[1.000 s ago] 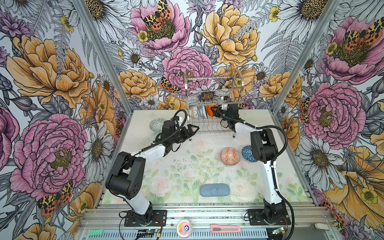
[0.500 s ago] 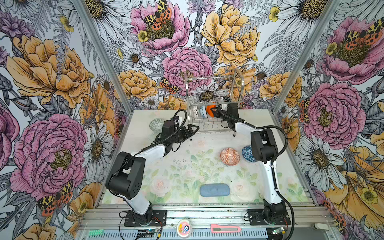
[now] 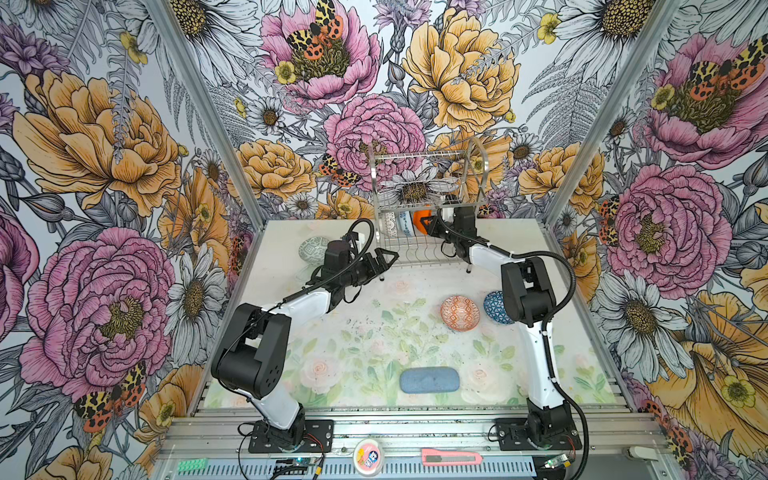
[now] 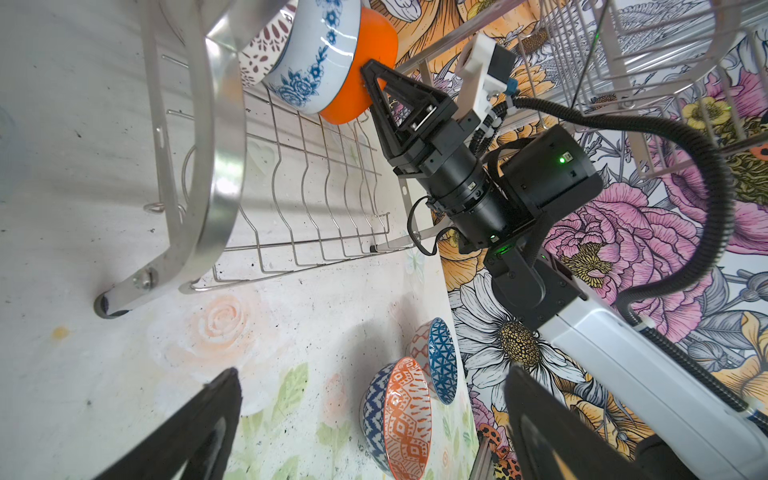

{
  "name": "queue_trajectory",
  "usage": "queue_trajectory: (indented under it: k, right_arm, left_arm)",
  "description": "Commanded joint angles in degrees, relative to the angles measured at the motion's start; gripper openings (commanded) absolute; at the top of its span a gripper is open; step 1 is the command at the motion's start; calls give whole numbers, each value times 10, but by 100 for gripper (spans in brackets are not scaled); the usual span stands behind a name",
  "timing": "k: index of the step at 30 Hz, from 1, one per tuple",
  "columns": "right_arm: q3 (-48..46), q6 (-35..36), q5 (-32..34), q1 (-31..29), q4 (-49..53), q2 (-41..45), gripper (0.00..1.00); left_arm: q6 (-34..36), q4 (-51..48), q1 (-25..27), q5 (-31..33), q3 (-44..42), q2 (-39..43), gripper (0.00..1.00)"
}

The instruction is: Load the bowls into the dish rack

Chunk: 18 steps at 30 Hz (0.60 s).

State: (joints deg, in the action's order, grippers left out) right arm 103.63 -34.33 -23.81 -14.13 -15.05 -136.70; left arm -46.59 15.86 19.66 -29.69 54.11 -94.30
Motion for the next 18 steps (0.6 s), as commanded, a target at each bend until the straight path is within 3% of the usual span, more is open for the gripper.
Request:
queue_trajectory:
  k: [1, 18]
  right_arm:
    - [-29, 10, 49, 2, 91, -3, 20]
    - [-44, 23, 44, 1, 89, 14, 27]
  left_arm:
    - [5, 2, 5, -8, 10, 8, 99]
    - [7, -2, 7, -5, 11, 12, 99]
